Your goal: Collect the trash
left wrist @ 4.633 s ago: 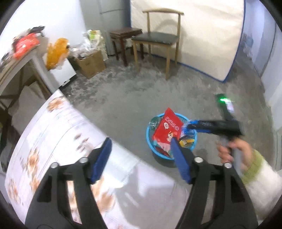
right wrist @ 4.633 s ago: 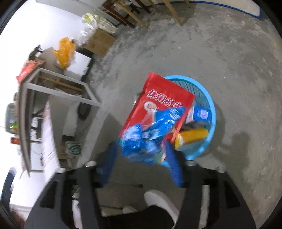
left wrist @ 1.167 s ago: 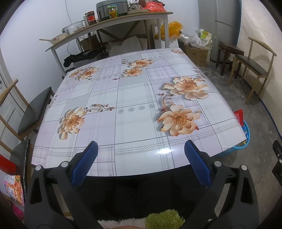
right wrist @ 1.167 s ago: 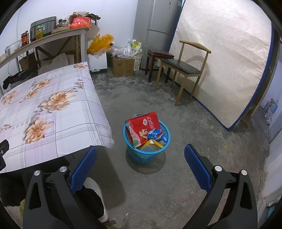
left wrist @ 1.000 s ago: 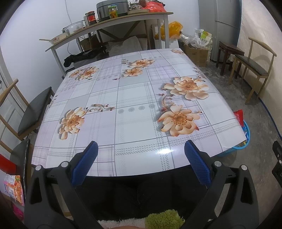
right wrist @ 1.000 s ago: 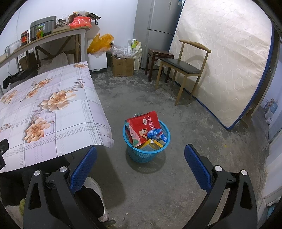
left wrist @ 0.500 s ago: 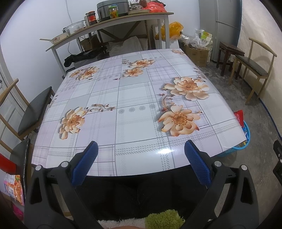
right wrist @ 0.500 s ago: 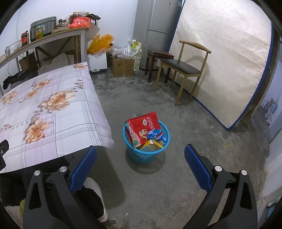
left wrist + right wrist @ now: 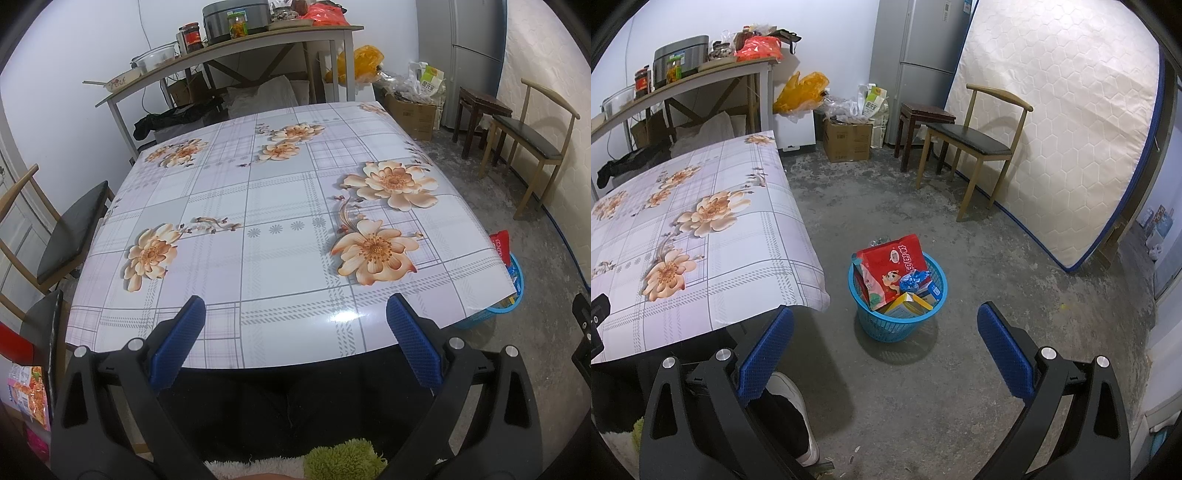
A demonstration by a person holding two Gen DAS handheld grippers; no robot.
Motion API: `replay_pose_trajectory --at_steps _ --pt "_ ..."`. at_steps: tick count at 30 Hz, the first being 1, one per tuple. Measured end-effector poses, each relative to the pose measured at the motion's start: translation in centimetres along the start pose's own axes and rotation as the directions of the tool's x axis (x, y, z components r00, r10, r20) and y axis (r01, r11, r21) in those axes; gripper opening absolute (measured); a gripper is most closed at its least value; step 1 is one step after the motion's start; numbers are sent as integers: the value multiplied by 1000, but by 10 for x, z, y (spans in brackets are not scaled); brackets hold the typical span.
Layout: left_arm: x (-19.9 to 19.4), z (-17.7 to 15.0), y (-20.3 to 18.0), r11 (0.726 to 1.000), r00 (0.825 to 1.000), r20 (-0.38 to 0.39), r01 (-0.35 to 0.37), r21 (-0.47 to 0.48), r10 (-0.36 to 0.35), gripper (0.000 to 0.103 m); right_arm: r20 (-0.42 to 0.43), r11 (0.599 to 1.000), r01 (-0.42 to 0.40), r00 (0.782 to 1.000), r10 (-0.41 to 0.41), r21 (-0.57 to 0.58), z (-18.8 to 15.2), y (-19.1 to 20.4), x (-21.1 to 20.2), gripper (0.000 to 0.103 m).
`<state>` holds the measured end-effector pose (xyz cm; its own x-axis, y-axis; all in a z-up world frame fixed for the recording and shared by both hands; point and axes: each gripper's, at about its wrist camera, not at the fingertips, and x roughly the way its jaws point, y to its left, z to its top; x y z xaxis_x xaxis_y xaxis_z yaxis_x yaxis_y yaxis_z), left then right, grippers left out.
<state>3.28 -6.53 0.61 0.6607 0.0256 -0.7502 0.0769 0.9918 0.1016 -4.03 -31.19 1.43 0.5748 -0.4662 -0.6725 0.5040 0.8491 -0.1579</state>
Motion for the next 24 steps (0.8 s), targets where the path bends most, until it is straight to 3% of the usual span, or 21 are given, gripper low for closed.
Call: replay_pose_trajectory --at_steps 24 --pt "0 -3 -2 1000 1000 -4 -1 -2 1 94 -3 1000 -4 1000 4 1 0 1 0 97"
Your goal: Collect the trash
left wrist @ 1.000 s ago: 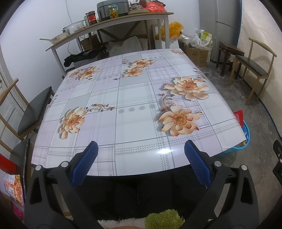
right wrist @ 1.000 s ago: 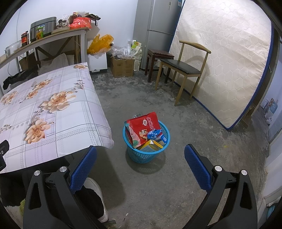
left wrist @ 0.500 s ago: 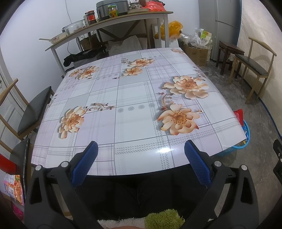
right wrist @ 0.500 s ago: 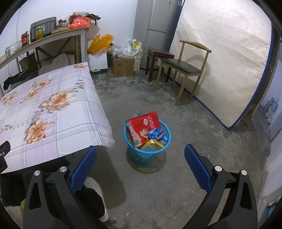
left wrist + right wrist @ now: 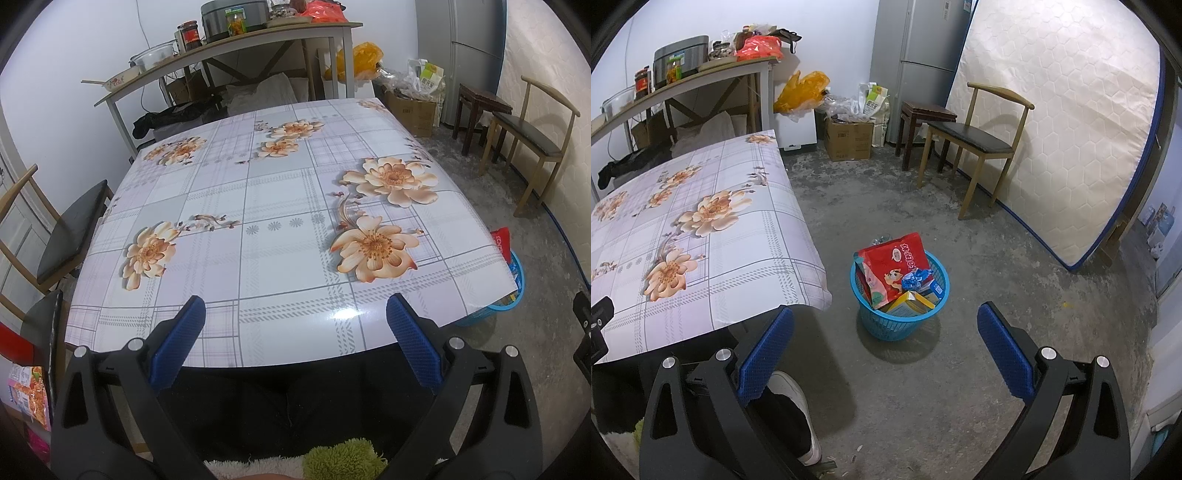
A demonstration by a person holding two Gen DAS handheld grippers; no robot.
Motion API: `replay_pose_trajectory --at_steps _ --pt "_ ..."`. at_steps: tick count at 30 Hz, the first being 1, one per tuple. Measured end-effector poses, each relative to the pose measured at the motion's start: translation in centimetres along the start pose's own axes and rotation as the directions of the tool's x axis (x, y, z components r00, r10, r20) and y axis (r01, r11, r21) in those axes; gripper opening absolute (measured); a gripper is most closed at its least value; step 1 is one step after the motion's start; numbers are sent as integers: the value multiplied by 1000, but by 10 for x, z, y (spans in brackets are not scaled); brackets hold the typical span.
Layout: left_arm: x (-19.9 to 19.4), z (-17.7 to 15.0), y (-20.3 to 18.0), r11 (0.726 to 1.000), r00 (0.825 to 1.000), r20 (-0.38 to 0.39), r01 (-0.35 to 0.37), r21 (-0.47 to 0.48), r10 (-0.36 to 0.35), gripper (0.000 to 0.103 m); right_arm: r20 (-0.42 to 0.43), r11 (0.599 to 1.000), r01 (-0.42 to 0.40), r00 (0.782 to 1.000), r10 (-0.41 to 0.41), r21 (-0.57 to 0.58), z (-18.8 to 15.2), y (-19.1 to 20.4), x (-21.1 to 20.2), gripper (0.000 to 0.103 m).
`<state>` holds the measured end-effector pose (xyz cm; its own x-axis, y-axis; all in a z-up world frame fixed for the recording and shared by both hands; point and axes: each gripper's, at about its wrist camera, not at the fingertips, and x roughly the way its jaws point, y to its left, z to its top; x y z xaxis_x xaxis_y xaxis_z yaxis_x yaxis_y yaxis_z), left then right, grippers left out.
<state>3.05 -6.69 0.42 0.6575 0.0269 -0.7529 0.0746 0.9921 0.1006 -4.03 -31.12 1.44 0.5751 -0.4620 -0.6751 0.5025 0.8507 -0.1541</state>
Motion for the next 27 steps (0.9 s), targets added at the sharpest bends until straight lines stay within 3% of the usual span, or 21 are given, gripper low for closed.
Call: replay_pose_trajectory --at_steps 27 --pt "0 1 0 1000 1000 -1 1 -1 -1 94 0 1000 -2 1000 2 0 1 -2 0 97"
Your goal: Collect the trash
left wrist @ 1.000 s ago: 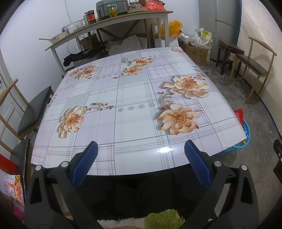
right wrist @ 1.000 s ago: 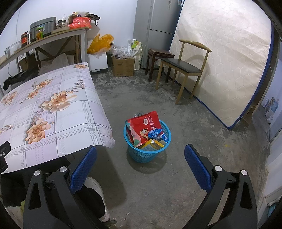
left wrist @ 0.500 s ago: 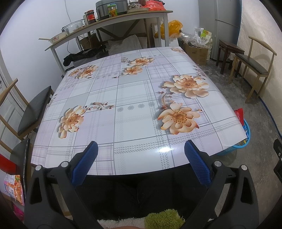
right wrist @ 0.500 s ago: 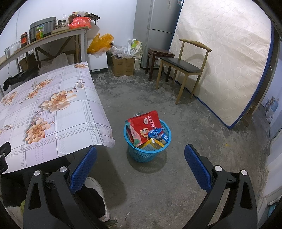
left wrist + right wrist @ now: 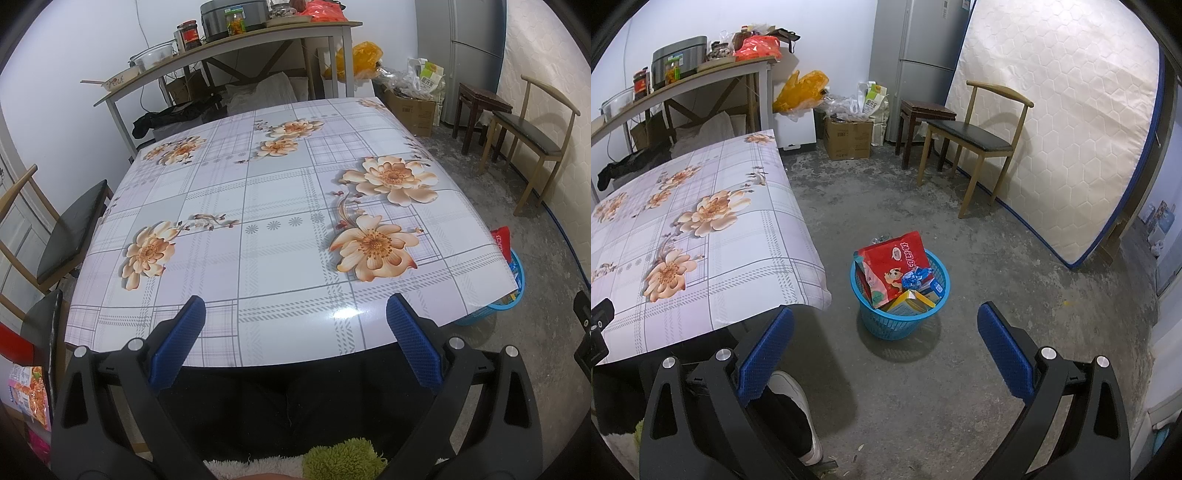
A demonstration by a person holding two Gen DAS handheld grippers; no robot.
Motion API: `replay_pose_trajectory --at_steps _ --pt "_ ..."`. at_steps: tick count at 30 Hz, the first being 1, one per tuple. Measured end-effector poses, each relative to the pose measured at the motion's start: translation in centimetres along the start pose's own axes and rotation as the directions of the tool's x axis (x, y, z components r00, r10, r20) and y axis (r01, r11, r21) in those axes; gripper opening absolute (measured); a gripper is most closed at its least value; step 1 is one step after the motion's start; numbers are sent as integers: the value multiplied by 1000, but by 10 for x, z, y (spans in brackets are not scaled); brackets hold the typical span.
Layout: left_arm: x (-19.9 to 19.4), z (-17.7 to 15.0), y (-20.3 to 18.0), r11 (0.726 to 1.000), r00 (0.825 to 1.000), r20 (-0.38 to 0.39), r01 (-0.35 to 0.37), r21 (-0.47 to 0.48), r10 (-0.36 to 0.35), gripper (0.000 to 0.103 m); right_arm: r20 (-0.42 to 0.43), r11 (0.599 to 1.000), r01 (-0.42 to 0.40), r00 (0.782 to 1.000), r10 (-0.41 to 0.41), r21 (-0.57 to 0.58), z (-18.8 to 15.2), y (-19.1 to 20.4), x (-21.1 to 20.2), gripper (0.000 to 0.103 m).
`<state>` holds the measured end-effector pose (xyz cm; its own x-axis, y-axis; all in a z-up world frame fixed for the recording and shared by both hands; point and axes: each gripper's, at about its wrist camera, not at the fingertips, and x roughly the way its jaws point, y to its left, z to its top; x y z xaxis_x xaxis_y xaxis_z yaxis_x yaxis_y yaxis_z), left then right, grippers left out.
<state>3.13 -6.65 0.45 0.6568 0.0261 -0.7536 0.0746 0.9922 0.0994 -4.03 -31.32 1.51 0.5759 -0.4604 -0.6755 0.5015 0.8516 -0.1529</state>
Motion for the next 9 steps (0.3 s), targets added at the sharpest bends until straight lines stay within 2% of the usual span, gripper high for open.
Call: replay_pose_trajectory --at_steps 9 --pt "2 -2 -1 1000 1000 -2 1 3 -1 94 -1 1000 -1 1000 1 1 0 0 0 97"
